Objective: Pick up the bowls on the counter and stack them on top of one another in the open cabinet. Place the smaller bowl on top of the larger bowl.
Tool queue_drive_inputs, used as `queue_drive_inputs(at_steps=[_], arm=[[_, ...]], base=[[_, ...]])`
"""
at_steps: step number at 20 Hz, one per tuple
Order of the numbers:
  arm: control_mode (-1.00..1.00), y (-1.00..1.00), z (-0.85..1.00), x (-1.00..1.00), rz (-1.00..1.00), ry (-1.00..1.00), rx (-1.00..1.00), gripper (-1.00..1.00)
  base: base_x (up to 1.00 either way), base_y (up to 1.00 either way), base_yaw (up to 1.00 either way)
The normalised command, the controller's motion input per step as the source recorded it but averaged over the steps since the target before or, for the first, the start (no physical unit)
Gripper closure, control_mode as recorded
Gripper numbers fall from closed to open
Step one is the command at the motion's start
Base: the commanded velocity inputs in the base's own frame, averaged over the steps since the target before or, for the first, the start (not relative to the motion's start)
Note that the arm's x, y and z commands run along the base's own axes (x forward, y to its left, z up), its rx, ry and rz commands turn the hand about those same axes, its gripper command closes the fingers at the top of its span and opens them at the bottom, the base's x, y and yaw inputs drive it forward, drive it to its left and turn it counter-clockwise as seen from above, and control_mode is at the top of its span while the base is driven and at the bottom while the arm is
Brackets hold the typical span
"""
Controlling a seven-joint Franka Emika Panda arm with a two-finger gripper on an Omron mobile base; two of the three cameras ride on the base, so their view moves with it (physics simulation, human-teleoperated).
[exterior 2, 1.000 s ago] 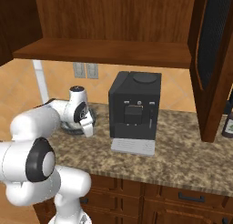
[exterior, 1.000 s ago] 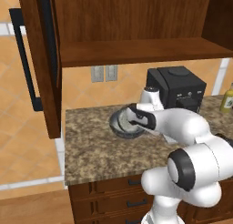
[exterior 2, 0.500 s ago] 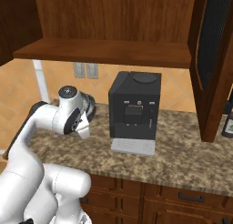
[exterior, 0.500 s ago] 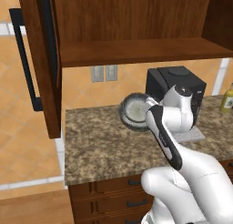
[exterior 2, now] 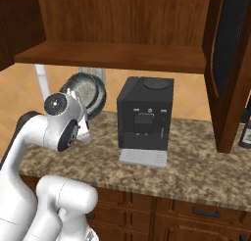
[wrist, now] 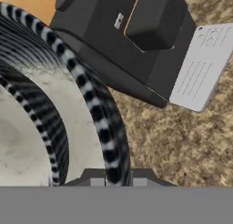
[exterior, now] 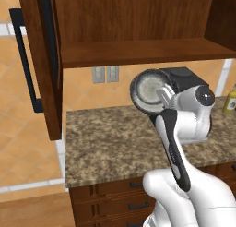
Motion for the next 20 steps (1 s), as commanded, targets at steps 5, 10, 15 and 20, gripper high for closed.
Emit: queue_drive_inputs(at_steps=[5, 10, 15, 20], arm=[[-1.00, -0.12, 1.00, -0.21, -0.15, -0.19, 0.08, 1.00], [-1.00, -0.20, 1.00, -0.02, -0.16, -0.14, 0.11, 1.00], [-1.00, -0.05, 0.97, 0.83, -0.12, 0.04, 0.06, 1.00], [-1.00, 0.00, 0.90, 1.00, -0.03, 0.11, 0.00, 1.00]], base=[[0.00, 0.00, 0.00], [0.00, 0.00, 0.00], [0.00, 0.00, 0.00], [0.00, 0.00, 0.00]])
